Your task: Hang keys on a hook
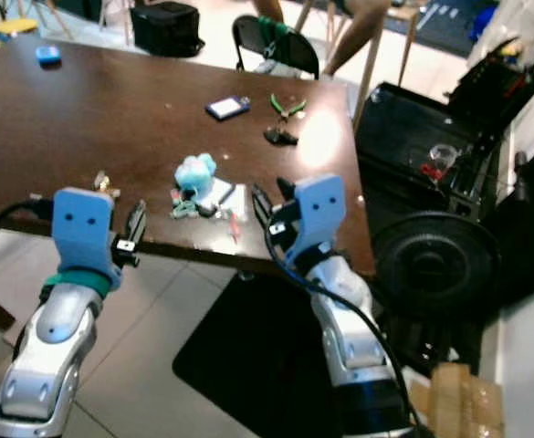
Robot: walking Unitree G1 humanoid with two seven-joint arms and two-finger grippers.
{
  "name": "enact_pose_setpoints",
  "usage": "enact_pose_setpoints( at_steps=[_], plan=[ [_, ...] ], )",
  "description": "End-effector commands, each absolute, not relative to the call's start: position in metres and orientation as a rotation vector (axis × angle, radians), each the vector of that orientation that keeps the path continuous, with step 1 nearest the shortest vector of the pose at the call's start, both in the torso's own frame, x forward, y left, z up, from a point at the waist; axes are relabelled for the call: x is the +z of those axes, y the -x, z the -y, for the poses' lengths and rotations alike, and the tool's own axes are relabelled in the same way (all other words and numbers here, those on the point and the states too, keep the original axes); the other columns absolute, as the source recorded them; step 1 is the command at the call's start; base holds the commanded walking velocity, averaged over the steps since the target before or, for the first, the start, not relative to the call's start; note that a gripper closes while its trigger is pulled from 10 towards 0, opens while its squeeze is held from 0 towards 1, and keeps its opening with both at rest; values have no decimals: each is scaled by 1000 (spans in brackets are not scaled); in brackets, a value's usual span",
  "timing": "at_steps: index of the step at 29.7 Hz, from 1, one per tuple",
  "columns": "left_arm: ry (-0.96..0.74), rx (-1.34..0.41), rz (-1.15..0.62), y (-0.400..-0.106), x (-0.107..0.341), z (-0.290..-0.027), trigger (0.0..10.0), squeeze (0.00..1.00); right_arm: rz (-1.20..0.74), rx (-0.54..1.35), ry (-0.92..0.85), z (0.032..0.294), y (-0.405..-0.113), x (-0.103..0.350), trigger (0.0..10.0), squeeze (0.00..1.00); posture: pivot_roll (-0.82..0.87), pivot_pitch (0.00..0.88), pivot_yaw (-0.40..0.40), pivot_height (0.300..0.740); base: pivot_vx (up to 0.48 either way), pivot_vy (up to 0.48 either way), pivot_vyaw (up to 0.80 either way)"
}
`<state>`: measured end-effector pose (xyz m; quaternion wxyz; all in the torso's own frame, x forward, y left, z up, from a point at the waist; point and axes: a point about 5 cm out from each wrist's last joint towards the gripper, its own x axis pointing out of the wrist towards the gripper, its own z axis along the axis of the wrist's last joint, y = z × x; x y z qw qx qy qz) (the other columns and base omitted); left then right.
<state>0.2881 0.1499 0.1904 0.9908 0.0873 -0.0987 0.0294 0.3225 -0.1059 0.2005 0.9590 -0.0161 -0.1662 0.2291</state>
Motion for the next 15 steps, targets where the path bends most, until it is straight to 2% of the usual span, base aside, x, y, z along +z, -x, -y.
enact_pose_setpoints(
  at_steps=[1, 15],
  plan=[
    [-174, 64, 180, -287, 187, -151, 10000, 0, 331, 467, 42, 107, -322, 199, 10000, 0, -24, 99, 24, 740, 341, 0, 0],
    [-175, 63, 181, -288, 188, -151, 10000, 0, 329, 462, 41, 107, -323, 199, 10000, 0, -23, 101, 24, 740, 337, 0, 0]
  ],
)
